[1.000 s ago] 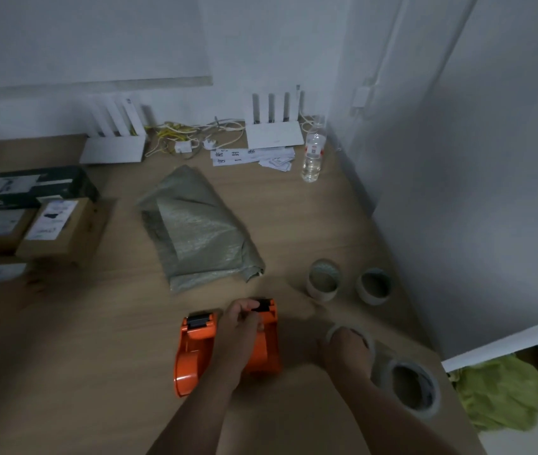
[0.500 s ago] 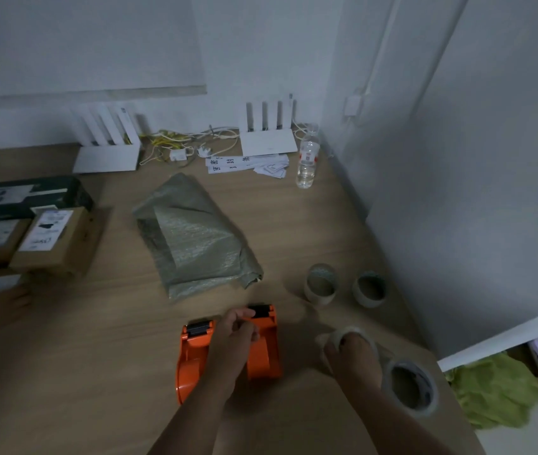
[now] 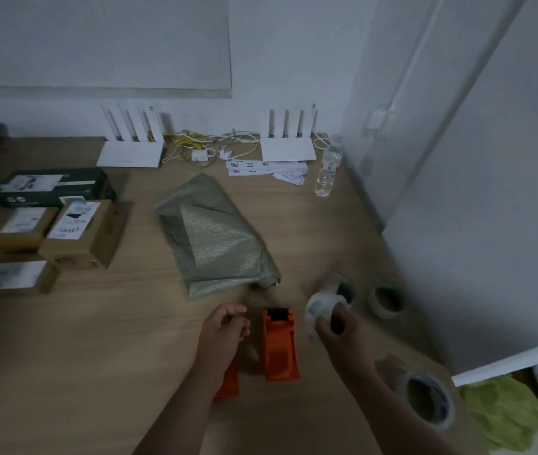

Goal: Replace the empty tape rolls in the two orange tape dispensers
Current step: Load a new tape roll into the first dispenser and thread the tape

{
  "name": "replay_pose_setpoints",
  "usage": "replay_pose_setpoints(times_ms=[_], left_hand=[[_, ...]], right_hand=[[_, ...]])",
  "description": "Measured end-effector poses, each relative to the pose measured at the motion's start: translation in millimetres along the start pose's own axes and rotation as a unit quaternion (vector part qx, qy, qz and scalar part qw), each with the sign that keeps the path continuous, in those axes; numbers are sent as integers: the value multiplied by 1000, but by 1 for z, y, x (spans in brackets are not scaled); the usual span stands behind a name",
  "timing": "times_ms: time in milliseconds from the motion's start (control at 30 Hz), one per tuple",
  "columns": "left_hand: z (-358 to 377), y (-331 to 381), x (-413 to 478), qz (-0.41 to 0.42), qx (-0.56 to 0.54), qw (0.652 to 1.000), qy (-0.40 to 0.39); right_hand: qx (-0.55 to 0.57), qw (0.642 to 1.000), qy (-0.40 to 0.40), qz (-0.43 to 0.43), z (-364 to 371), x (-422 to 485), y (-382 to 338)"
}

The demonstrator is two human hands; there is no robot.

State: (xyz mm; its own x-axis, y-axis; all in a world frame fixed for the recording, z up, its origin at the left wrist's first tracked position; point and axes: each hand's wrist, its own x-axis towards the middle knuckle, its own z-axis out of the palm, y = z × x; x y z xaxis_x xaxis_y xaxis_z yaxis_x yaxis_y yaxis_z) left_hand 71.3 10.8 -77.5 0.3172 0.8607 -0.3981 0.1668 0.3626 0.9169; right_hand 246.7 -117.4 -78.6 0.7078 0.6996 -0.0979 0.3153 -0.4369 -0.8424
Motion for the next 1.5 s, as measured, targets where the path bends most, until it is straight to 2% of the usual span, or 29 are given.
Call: replay_pose_setpoints(times_ms=[167,367,534,701,768,935,1235,1402,1502], left_hand=[[-39,1,8,-3,-11,999,34],[-90,-9,1,-15,1,997,80],[-115,-44,-3,-86,106,988,69],[-102,-57,-19,-150,91,984,-5],[-99,-58,-21,-147,108,983,-13],[-89,-54,-19,-153,60,986,-2],[-79,-60,-18,-123,86,987,51],[-75,-56,-15,-92,115,986,73],[-71,-45,-16,-75,85,990,81]], right_hand=[[120,990,-75,-24,20,2,-28],[245,961,-115,47,56,-4,-56],[254,953,-155,62,81,-15,-68],[223,955,-189,57,91,-24,-65],[234,949,-197,71,93,-28,-63],[263,931,-225,118,91,-35,-60],[277,937,-179,119,98,-46,-60],[287,932,-190,114,103,-54,-63],[284,937,-172,109,110,-57,-66]])
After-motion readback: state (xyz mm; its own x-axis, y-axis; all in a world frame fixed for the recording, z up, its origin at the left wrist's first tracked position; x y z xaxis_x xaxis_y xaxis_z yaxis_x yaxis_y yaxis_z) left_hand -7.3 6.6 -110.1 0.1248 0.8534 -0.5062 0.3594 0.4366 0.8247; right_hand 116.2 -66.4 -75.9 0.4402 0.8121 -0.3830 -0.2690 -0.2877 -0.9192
